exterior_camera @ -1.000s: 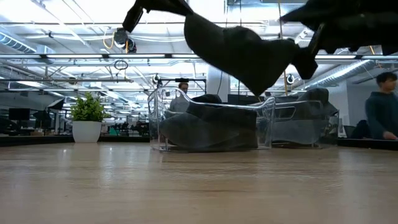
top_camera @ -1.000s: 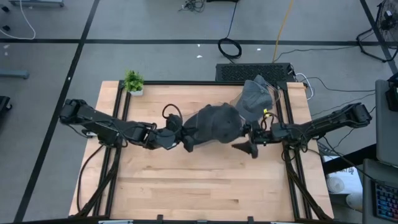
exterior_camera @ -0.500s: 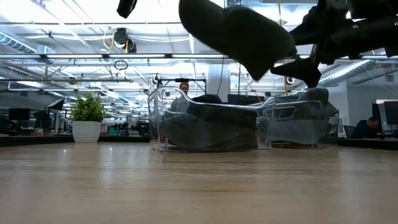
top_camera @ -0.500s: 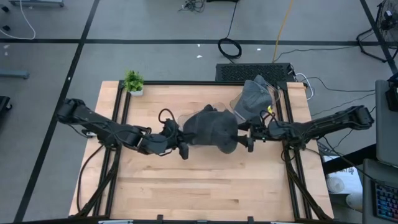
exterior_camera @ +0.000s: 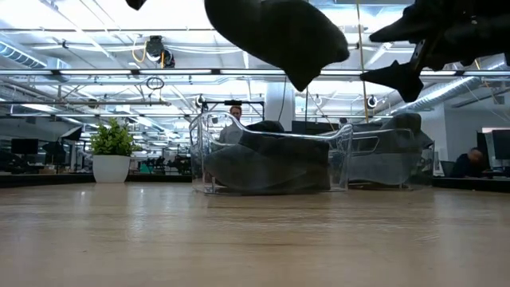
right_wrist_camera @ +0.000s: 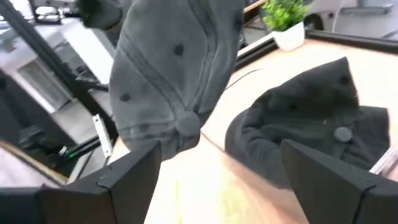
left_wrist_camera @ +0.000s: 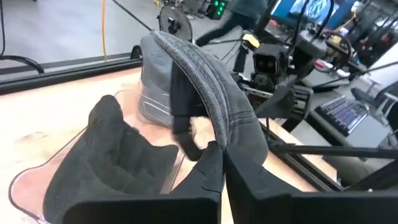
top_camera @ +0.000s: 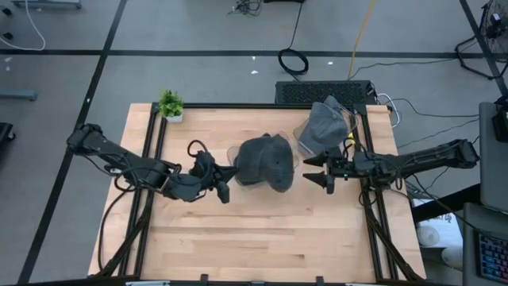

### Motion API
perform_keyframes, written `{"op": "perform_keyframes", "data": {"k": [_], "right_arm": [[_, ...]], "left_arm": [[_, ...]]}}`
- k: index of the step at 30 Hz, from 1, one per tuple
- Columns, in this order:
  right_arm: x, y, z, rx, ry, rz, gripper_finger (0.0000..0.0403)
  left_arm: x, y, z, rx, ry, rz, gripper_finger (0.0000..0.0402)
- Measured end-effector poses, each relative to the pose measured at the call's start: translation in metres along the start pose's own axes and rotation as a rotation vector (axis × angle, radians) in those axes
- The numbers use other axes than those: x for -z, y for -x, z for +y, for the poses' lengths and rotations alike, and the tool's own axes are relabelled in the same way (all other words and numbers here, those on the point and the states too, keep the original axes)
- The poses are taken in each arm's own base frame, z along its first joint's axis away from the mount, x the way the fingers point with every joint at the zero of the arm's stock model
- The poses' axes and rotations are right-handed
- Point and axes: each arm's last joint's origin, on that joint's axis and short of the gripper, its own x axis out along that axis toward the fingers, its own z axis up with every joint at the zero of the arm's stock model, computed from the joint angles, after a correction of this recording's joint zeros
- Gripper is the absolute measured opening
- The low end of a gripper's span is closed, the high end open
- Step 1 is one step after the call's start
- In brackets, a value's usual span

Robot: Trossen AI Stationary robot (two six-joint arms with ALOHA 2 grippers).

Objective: Pick & Place hat
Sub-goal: Stack the black cap on top of the black cap in the left transparent bin

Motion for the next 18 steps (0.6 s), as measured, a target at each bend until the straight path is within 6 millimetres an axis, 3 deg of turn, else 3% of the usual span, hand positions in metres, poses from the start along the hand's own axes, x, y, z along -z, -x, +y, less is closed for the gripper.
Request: {"op": "perform_keyframes", "data": {"k": [6, 10, 18], "right_arm": [[-0.005, 0.008, 0.004, -0.093, -0.019, -0.004, 0.0318], [-0.007, 0.012, 0.005, -0.121, -0.011, -0.007, 0.0318], [-0.007, 0.011, 0.005, -0.120, -0.006, -0.006, 0.0318]], "left_arm": [[0.004, -0.001, 0.020, -0.183, 0.034, -0.007, 0.0002], [0.005, -0.001, 0.033, -0.287, 0.156, -0.084, 0.0002], [0.051, -0.028, 0.059, -0.152, 0.339, -0.176, 0.0002]]}}
